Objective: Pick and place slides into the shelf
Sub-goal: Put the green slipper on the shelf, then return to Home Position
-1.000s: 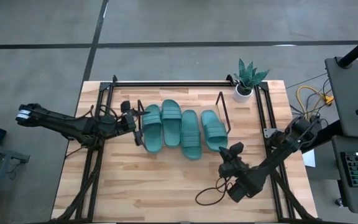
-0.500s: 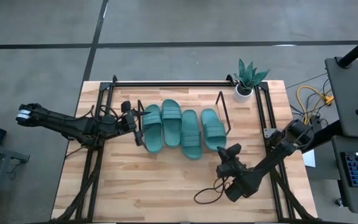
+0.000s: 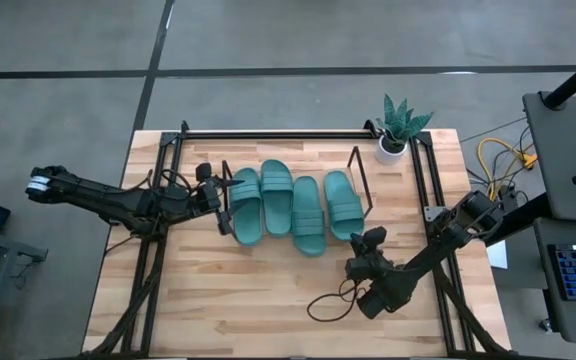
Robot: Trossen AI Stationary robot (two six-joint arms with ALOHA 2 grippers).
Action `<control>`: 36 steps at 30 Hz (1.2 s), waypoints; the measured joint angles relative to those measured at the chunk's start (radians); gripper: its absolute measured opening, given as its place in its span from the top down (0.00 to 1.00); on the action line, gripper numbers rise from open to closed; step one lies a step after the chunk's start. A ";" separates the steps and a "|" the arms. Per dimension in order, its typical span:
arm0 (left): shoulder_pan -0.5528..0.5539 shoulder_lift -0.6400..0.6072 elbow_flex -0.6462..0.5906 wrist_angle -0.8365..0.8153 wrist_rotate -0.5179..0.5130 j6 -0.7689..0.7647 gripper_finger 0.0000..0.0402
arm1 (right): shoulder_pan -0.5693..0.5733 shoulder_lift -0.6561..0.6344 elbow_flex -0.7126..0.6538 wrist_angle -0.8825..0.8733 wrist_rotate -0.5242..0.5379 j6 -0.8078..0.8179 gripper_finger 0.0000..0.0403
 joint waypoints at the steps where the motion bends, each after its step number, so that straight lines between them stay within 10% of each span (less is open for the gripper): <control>1: 0.000 0.000 0.000 0.002 0.000 0.000 0.42 | -0.002 0.000 0.000 0.005 -0.019 0.000 0.81; 21: -0.001 0.006 0.000 0.001 0.002 -0.001 0.42 | -0.113 -0.008 0.082 0.074 -0.369 0.029 0.47; 33: -0.001 0.003 0.000 0.014 0.052 -0.001 0.42 | -0.114 -0.008 0.208 0.074 -0.388 -0.109 0.41; 36: -0.001 0.003 0.000 0.013 0.057 -0.001 0.42 | -0.099 -0.013 0.227 0.175 -0.174 -0.156 0.42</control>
